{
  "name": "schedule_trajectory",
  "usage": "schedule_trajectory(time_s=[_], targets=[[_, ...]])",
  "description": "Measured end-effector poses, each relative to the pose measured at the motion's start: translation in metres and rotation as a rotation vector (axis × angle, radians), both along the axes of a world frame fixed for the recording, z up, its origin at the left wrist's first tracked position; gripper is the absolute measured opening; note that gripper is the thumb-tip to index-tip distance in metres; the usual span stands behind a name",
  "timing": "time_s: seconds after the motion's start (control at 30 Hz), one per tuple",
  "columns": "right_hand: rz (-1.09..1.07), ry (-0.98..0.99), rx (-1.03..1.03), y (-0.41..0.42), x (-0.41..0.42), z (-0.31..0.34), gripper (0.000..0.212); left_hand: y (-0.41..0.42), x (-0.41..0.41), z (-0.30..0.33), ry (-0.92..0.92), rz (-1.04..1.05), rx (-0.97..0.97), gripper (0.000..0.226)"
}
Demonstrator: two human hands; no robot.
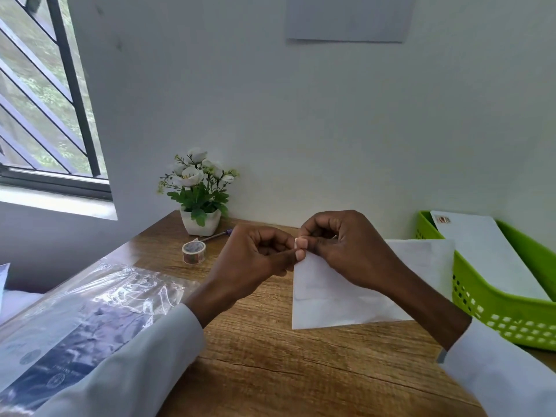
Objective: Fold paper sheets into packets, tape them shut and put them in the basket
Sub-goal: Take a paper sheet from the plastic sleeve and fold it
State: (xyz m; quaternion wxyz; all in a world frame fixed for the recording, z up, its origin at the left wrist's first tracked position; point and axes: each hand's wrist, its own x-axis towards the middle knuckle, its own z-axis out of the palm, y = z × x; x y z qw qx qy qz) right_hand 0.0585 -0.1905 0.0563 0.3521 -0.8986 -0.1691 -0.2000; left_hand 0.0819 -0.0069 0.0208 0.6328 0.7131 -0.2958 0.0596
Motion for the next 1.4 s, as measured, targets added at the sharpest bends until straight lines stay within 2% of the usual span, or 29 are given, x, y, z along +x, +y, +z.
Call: schedule_trajectory(time_s=[0.17,0.5,0.63,0.77,0.87,0.97,1.07,1.17,1.23,1.3,1.4], targets=[[-0.064,-0.068,0.016,0.005,0.001,-0.005,0.005,-0.004,-0.001,-0.003,0.035,0.018,-0.055,0.017],[-0.073,-0.125,0.092,0.0,0.004,0.003,0.01,-0.003,0.0,-0.003,0.107,-0.011,0.017,0.014],[-0.071,-0.143,0.092,-0.001,0.005,0.005,0.012,-0.003,0.0,-0.006,0.136,-0.04,0.107,0.01],[-0.044,-0.133,0.089,-0.001,0.007,-0.002,0.004,-0.001,0.004,-0.01,0.141,-0.098,0.336,0.007],[-0.033,-0.122,-0.056,-0.005,0.007,-0.004,0.008,0.005,0.009,-0.01,0.227,-0.17,0.458,0.011],[-0.046,0.011,-0.254,-0.025,0.012,-0.002,0.021,0.014,0.014,-0.007,0.37,-0.202,0.505,0.023],[-0.016,0.178,-0.321,-0.057,0.015,0.0,0.036,0.027,0.022,-0.004,0.494,-0.163,0.508,0.023],[0.109,0.415,-0.352,-0.088,0.012,-0.001,0.02,0.04,0.029,-0.001,0.569,-0.146,0.543,0.022],[0.148,0.551,-0.373,-0.102,0.009,-0.005,0.022,0.047,0.032,0.0,0.608,-0.154,0.585,0.02],[0.132,0.599,-0.368,-0.107,0.009,-0.012,0.025,0.051,0.034,0.0,0.625,-0.152,0.599,0.019],[0.112,0.556,-0.278,-0.103,0.012,-0.018,0.026,0.052,0.037,-0.004,0.619,-0.067,0.509,0.033]])
